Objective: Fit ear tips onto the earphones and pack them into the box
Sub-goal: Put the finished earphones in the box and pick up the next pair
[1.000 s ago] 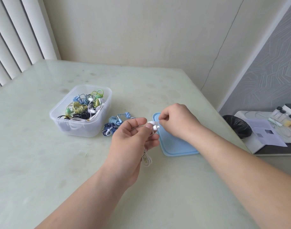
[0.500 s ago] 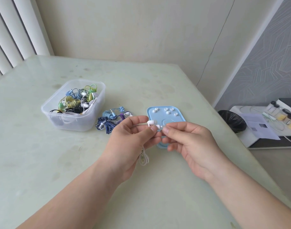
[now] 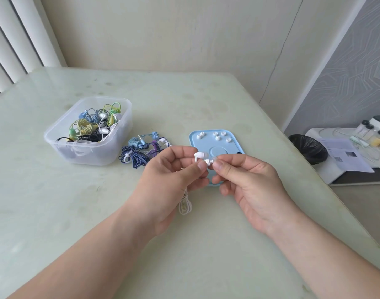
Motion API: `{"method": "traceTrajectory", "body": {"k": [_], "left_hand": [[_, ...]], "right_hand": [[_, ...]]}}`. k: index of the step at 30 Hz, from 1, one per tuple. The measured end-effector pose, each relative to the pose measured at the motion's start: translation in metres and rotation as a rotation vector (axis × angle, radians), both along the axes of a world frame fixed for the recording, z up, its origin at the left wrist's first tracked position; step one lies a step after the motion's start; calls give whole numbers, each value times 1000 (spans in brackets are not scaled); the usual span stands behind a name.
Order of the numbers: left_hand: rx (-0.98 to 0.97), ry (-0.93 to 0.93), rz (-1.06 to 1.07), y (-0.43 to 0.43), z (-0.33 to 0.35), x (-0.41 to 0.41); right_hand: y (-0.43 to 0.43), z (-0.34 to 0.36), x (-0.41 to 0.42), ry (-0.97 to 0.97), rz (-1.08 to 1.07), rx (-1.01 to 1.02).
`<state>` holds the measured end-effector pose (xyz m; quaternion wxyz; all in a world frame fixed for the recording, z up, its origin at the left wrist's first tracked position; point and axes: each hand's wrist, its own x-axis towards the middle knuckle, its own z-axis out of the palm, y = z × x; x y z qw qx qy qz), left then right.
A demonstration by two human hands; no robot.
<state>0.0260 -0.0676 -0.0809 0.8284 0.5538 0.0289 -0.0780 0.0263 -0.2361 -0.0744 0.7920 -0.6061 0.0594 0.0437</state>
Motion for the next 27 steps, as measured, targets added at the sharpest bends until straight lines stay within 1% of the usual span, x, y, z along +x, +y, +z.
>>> {"method": "traceTrajectory", "body": {"k": [20,27], "left_hand": [[5,-7,30,0,-2,-1],[-13,-19,23,1,-1,-1]], "right_hand": [[2,-6,-3,-111,-4,-48],[5,-9,-4,-161,-16,-104]]}}
